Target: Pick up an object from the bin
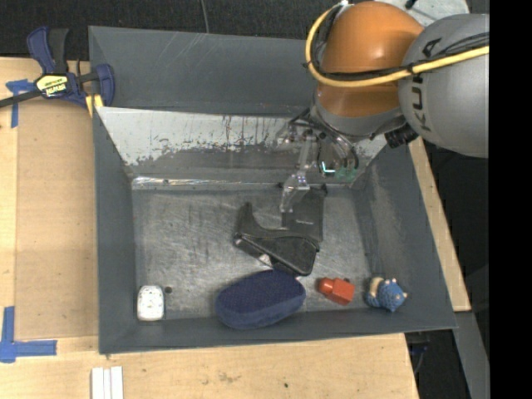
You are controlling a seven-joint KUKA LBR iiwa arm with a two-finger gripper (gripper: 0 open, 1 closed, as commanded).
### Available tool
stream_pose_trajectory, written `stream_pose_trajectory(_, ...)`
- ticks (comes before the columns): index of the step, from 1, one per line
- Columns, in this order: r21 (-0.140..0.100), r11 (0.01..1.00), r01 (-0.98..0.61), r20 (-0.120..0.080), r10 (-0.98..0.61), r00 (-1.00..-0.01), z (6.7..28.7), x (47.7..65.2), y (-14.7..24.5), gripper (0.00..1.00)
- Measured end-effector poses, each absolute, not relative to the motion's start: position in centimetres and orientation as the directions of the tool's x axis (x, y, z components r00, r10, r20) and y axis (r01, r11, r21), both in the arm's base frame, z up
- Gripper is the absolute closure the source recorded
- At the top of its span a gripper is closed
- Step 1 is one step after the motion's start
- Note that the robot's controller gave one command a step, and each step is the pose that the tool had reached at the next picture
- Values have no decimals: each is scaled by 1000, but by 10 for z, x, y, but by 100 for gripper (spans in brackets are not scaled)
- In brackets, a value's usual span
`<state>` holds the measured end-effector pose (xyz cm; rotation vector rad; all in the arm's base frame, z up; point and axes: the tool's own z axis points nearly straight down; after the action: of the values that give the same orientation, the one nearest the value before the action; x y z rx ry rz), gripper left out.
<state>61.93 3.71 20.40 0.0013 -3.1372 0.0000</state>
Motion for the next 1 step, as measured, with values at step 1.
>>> stream_pose_trajectory(1,0,980,-201,-14,-201,-980,123,594,34,0)
